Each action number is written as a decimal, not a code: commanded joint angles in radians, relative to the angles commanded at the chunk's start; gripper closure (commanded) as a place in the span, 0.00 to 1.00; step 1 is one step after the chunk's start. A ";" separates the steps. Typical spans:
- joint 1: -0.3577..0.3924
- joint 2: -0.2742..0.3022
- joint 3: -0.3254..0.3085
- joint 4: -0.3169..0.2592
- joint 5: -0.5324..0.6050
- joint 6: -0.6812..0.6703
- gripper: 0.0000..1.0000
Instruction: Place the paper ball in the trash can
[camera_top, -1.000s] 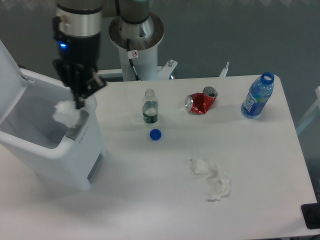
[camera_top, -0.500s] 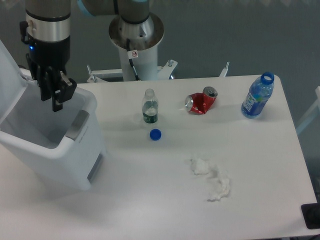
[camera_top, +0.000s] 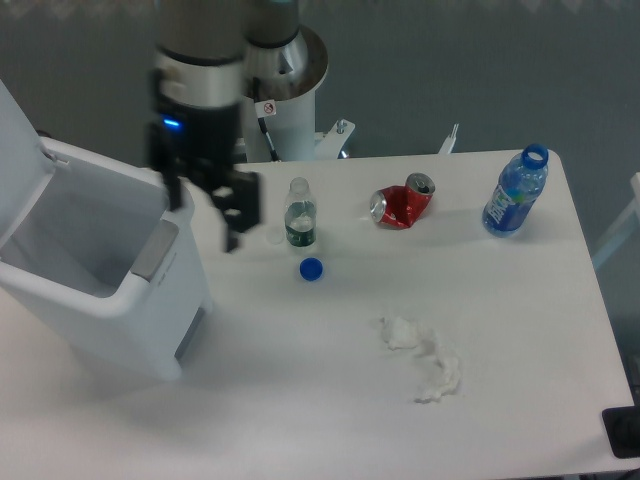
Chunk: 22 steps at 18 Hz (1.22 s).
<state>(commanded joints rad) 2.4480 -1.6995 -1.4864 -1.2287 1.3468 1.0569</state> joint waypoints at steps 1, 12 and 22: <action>0.018 -0.009 0.000 0.000 0.002 0.009 0.00; 0.207 -0.185 0.006 -0.040 0.195 0.331 0.00; 0.270 -0.281 -0.002 0.014 0.192 0.400 0.00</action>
